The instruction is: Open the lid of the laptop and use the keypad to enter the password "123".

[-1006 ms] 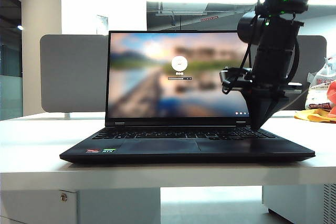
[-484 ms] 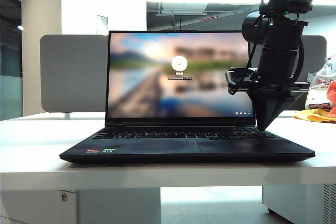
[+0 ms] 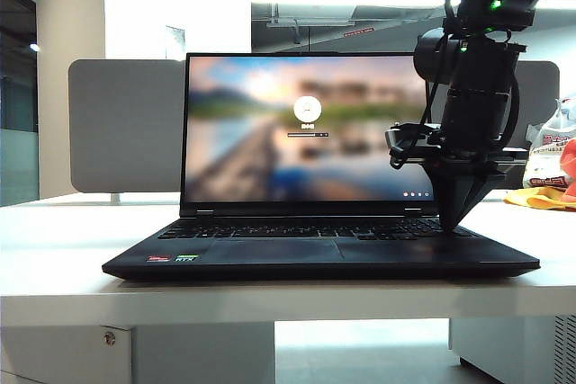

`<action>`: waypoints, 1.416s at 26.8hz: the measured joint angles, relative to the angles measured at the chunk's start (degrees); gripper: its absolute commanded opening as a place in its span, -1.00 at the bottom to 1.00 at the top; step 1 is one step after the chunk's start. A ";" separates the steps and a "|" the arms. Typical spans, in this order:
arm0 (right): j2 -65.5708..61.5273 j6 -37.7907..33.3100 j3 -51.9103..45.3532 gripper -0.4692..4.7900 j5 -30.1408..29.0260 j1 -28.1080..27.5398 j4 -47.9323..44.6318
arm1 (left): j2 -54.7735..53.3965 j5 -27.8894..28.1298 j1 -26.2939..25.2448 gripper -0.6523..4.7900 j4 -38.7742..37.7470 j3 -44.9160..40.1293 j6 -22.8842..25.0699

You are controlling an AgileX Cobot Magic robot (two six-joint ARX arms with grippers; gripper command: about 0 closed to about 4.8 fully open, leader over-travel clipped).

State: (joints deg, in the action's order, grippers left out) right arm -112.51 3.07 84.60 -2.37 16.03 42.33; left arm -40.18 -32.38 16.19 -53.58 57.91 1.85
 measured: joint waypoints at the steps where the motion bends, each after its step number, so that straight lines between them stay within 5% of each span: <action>1: -0.07 0.00 0.11 -0.85 -0.22 0.00 0.02 | 0.00 0.00 0.00 -0.78 -0.02 0.00 -0.02; 22: 0.63 0.02 -0.37 -0.85 -1.40 -0.04 -0.31 | 0.00 0.20 0.00 -0.78 -0.02 0.00 0.07; 33: 21.77 -0.24 -0.66 -0.85 -7.54 0.31 -3.61 | 2.47 0.20 0.00 -0.78 -0.02 0.02 0.26; 38: 34.99 -3.17 -15.93 -0.85 -8.28 1.25 -7.87 | 7.08 -2.10 0.00 -0.78 -0.04 0.04 0.28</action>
State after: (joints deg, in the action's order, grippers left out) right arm -77.52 -0.10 68.66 -10.66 17.28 34.46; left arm -33.10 -34.48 16.19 -53.63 57.95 2.13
